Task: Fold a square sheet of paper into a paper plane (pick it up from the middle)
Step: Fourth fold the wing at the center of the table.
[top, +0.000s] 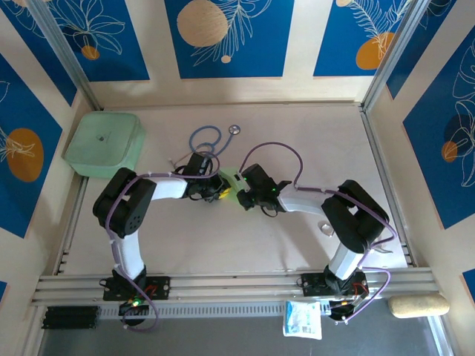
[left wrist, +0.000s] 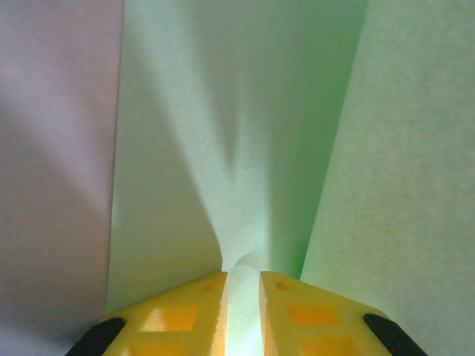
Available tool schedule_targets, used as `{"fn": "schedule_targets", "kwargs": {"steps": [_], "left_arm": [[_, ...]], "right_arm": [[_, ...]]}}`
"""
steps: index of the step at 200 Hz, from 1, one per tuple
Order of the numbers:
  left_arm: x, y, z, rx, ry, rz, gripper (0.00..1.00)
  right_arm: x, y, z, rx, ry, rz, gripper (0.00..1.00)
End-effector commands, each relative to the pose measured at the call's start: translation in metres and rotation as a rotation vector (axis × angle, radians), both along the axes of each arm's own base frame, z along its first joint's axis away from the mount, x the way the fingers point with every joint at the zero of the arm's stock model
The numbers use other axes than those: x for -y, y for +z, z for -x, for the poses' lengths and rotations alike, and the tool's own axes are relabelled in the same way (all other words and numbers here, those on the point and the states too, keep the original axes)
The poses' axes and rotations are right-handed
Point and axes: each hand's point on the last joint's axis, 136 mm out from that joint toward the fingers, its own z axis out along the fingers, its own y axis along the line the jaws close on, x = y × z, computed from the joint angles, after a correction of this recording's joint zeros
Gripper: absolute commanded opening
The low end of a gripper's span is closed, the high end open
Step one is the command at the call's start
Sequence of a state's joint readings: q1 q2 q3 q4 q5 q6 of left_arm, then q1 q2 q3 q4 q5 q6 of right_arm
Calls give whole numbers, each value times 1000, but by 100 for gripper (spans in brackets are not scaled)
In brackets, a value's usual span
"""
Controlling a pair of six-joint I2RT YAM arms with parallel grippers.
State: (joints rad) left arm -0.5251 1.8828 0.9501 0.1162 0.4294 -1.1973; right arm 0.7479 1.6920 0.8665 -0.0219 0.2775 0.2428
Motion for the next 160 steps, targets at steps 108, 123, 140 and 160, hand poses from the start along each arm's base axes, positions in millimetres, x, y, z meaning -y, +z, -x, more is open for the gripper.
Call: {"fn": "schedule_targets", "kwargs": {"steps": [108,123,140,160], "left_arm": [[-3,-19,15,-61,-10,-38,20],[-3,-19,14,-60,-9,-37,20],[-2,-19,14,-62,-11,-36,20],[-2,-19,14,-60,-12,-35,20]], "right_arm": [[-1,-10,-2,72,-60,103,34],[1,-11,-2,79,-70,120,34],[1,-12,-3,82,-70,126,32],[-3,-10,-2,81,-56,108,27]]}}
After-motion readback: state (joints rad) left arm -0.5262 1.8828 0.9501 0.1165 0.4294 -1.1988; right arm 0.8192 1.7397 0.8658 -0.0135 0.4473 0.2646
